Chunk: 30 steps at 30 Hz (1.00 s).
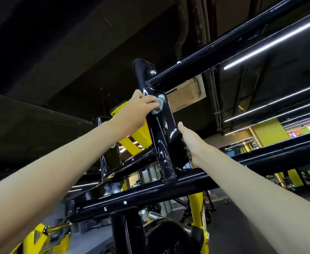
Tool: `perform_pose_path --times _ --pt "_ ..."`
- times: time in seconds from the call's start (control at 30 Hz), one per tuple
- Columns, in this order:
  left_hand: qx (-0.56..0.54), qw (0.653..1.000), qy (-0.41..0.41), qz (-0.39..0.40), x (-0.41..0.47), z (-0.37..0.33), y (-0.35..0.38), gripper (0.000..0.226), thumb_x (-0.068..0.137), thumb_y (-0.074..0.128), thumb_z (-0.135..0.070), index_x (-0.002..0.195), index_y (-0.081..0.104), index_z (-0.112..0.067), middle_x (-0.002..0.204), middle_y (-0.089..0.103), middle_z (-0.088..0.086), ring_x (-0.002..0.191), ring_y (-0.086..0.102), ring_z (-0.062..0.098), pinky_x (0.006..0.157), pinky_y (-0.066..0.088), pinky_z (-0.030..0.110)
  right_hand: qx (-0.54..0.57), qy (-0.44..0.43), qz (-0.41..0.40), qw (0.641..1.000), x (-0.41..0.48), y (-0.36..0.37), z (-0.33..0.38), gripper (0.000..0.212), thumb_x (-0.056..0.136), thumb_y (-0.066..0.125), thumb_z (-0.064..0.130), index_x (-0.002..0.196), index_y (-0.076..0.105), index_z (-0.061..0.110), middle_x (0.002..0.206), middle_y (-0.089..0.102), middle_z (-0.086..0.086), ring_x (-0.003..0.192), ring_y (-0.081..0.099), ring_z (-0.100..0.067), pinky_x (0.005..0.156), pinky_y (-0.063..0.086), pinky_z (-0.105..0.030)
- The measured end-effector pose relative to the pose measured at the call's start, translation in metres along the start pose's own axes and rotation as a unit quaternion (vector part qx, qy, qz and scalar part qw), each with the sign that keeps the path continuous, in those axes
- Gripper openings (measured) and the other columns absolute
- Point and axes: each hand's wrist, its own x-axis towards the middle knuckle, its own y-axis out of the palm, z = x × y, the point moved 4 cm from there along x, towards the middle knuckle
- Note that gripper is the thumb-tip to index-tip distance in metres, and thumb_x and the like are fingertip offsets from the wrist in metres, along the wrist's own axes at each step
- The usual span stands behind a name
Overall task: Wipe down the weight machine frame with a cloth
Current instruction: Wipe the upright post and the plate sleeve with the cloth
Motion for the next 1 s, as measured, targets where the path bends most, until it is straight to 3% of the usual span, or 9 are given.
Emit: perform_pose_path --times 0.13,0.3,0.4,0.53,0.63,0.77,0.83,0.9,1.0 --pt "-0.038 0.99 0.132 0.033 -0.024 -0.035 0.016 0.051 0.067 0.052 0.015 0.11 0.069 -0.007 0.114 0.066 0.006 0.089 0.031 0.016 0.084 0.031 0.025 0.014 0.0 -0.006 1.0 0.002 -0.002 0.0 0.063 0.1 0.029 0.055 0.15 0.031 0.016 0.151 0.036 -0.012 0.137 0.036 -0.031 0.115 0.028 -0.046" --pt "-0.08 0.993 -0.056 -0.065 -0.004 -0.018 0.009 0.047 0.077 0.043 0.016 0.108 0.07 -0.006 0.104 0.069 0.007 0.085 0.043 0.028 0.081 0.034 0.028 0.041 -0.002 0.005 0.999 0.003 -0.001 -0.001 0.065 0.098 0.032 0.058 0.147 0.036 0.016 0.143 0.043 -0.008 0.122 0.043 -0.024 0.114 0.03 -0.046" --pt "-0.038 0.992 0.094 0.071 -0.006 -0.063 0.02 0.04 0.084 0.044 0.01 0.108 0.068 -0.012 0.096 0.068 0.0 0.088 0.04 0.021 0.081 0.035 0.031 0.071 0.002 0.021 0.997 -0.001 -0.001 0.0 0.064 0.098 0.029 0.059 0.142 0.044 0.014 0.133 0.052 -0.01 0.114 0.05 -0.025 0.096 0.045 -0.039" --pt "0.061 0.996 0.0 0.058 0.026 -0.013 0.0 0.041 0.086 0.044 0.004 0.117 0.06 -0.018 0.107 0.062 0.0 0.093 0.036 0.019 0.086 0.039 0.037 0.096 -0.005 0.048 0.994 -0.006 -0.002 0.002 0.066 0.1 0.019 0.057 0.143 0.042 0.013 0.132 0.055 -0.012 0.103 0.052 -0.024 0.097 0.042 -0.039" --pt "-0.011 0.99 0.089 0.107 0.016 -0.038 0.016 0.046 0.085 0.045 0.008 0.117 0.064 -0.019 0.09 0.057 -0.008 0.088 0.033 0.018 0.082 0.039 0.038 0.101 -0.006 0.038 0.994 -0.005 -0.005 0.001 0.069 0.1 0.016 0.058 0.142 0.044 0.012 0.114 0.057 -0.008 0.09 0.055 -0.019 0.08 0.044 -0.029" --pt "-0.029 0.991 0.061 0.114 0.021 -0.025 0.012 0.039 0.093 0.046 0.004 0.122 0.063 -0.016 0.101 0.066 0.004 0.093 0.041 0.025 0.087 0.04 0.042 0.115 0.008 0.041 0.992 -0.006 -0.002 0.001 0.074 0.097 0.015 0.064 0.149 0.033 0.014 0.147 0.042 -0.012 0.135 0.04 -0.029 0.114 0.029 -0.045" --pt "0.008 0.995 0.02 0.094 0.017 -0.024 0.013 0.032 0.091 0.044 -0.005 0.114 0.064 -0.017 0.103 0.065 0.007 0.09 0.041 0.023 0.088 0.039 0.041 0.113 0.012 0.037 0.993 -0.007 -0.002 0.002 0.075 0.097 0.014 0.064 0.15 0.032 0.015 0.152 0.036 -0.013 0.14 0.034 -0.03 0.116 0.025 -0.048" --pt "-0.045 0.985 0.105 0.129 -0.009 -0.06 0.023 0.035 0.085 0.033 -0.02 0.102 0.064 -0.017 0.094 0.064 0.005 0.083 0.046 0.022 0.082 0.041 0.039 0.125 0.015 0.04 0.991 -0.01 -0.003 0.004 0.076 0.097 0.013 0.064 0.15 0.029 0.012 0.152 0.034 -0.015 0.14 0.033 -0.032 0.116 0.025 -0.047" --pt "-0.042 0.975 0.164 0.145 -0.017 -0.062 0.014 0.038 0.081 0.041 0.002 0.104 0.067 -0.011 0.086 0.066 0.004 0.08 0.047 0.026 0.074 0.044 0.036 0.131 0.015 0.042 0.99 -0.01 -0.004 0.003 0.078 0.097 0.012 0.064 0.15 0.029 0.01 0.151 0.035 -0.016 0.139 0.034 -0.032 0.115 0.027 -0.046"
